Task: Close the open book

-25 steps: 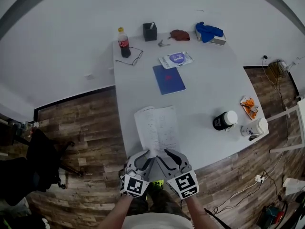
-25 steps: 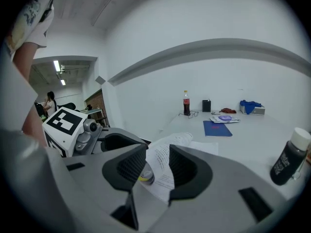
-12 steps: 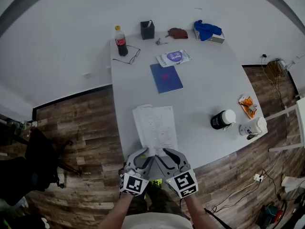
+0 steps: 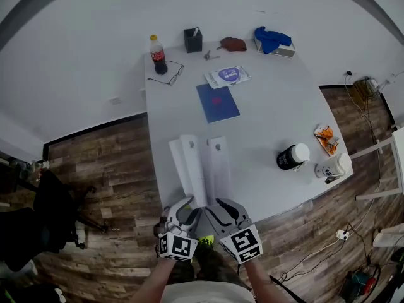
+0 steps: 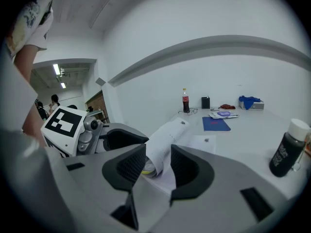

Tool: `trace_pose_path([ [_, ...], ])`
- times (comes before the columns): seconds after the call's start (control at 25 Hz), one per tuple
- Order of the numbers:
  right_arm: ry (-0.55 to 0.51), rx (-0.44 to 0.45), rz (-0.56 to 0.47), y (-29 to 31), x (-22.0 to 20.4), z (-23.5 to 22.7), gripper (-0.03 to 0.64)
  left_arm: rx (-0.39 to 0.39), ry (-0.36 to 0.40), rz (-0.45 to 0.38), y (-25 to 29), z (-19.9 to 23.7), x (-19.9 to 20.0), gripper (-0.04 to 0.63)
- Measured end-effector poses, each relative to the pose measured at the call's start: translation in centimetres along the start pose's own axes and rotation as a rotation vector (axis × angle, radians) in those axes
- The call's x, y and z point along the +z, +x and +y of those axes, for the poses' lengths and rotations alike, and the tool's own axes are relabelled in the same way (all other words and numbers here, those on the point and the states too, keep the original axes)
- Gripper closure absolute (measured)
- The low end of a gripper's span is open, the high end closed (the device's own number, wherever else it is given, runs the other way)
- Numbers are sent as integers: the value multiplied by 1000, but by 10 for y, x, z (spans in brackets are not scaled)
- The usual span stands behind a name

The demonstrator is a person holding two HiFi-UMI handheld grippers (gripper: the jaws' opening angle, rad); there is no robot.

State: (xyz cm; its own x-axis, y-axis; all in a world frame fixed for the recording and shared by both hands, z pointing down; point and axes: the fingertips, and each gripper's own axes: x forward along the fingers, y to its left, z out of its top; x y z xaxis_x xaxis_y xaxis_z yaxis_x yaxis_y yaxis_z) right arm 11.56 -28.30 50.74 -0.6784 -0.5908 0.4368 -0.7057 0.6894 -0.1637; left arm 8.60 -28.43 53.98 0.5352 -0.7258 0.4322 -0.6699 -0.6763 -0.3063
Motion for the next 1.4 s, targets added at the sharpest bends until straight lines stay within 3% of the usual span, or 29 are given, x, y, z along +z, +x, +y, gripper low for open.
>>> trace_pose_path([
  [0.08, 5, 1, -1, -3, -2, 1, 465, 10, 40, 20, -2, -1, 1, 477],
  [0.36, 11, 5, -12, -10, -2, 1, 463, 26, 73, 49, -3, -1, 7, 451],
  [0.52, 14, 5, -10, -15, -5, 0, 463, -2, 13, 35, -2, -8, 7, 361],
  [0.56, 15, 7, -11, -15, -5, 1, 464, -8, -5, 22, -1, -11, 9, 257],
  [0.6, 17, 9, -14, -16, -5, 1, 463, -13, -15, 9, 0, -14, 11, 250],
  [0.8, 13, 3, -9, -22, -9, -1, 463, -37, -26, -24, 3, -34, 22, 250],
  [1.04, 13, -4, -31, -27, -7, -2, 463, -22, -89, -86, -1, -30, 34, 250],
  [1.28, -8, -13, -59, -31, 2, -2, 465, -4, -124, -86, -6, -23, 36, 258],
  [1.32, -9, -14, -62, -31, 3, -2, 465, -9, -127, -90, -7, -23, 37, 286],
  [1.4, -9, -8, -70, -31, 5, 0, 465, -20, -106, -100, -11, -23, 41, 448],
])
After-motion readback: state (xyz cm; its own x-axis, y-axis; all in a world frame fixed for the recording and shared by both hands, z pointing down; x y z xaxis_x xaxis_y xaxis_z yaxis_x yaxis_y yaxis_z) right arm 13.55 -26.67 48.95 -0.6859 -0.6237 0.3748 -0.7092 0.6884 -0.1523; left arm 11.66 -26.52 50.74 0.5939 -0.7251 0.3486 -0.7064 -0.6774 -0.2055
